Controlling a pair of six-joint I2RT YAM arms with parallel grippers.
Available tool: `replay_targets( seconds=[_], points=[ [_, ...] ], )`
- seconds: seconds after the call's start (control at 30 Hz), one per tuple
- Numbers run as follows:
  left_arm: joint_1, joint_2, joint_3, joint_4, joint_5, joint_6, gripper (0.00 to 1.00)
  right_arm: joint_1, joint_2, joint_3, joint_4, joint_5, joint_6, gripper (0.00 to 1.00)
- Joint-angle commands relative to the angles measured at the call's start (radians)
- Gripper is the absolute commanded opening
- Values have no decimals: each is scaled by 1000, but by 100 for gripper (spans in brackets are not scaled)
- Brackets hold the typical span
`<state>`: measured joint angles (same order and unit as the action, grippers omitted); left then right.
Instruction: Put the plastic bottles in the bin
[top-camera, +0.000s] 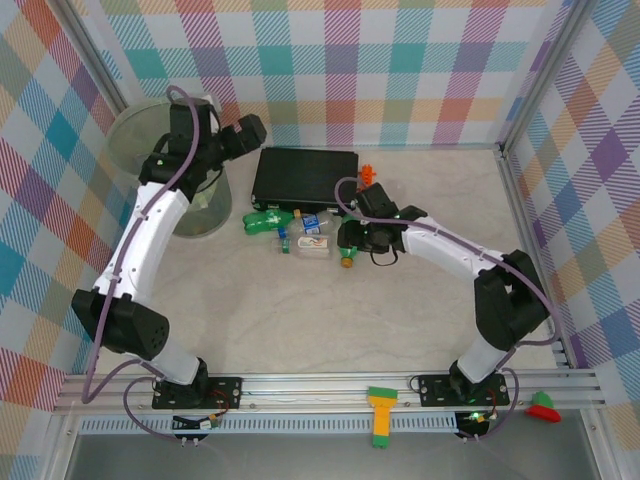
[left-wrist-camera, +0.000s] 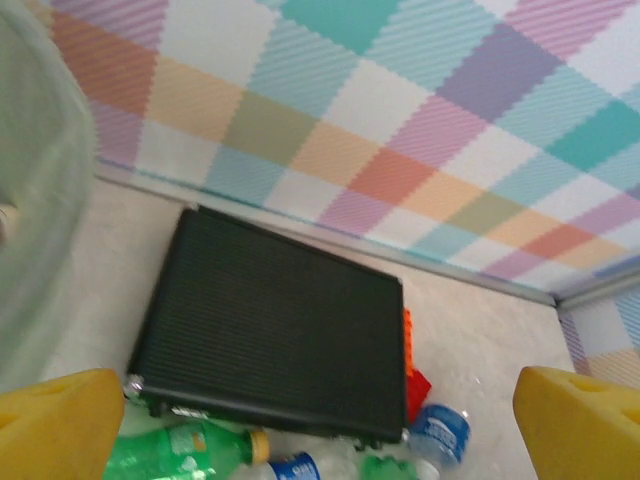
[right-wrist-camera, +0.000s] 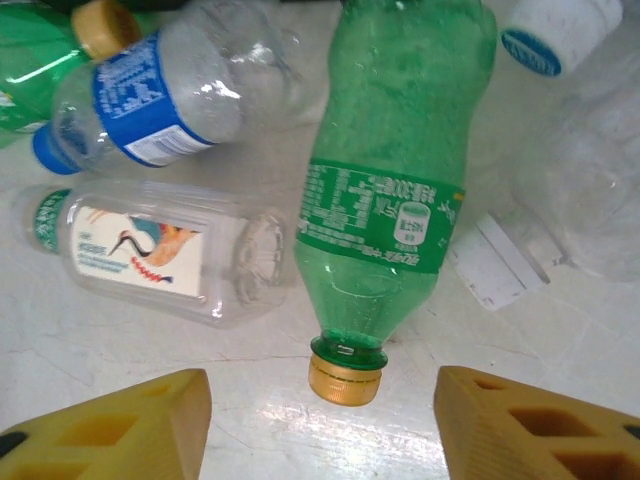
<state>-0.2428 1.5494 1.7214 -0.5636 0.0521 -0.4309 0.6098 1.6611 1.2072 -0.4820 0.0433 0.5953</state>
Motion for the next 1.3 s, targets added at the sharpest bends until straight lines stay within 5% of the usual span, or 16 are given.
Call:
replay_targets(
  seconds=[0.0,0.4,0.77,1.27],
  points=[
    [-42,-64,-41,-10,-5,-43,99,-4,28,-18,43,-13,49,59],
    [-105,-123,-97,-56,-32,-68,100,-5,130,-74,143,-60,96,57],
    [-113,-126,-93,-82,-36,-72,100,-5,200,-67,174,-69,87,45],
    [-113,-84,-54,-66,-13,-85,100,3,-42,-178,146,-38,-6,33]
  ],
)
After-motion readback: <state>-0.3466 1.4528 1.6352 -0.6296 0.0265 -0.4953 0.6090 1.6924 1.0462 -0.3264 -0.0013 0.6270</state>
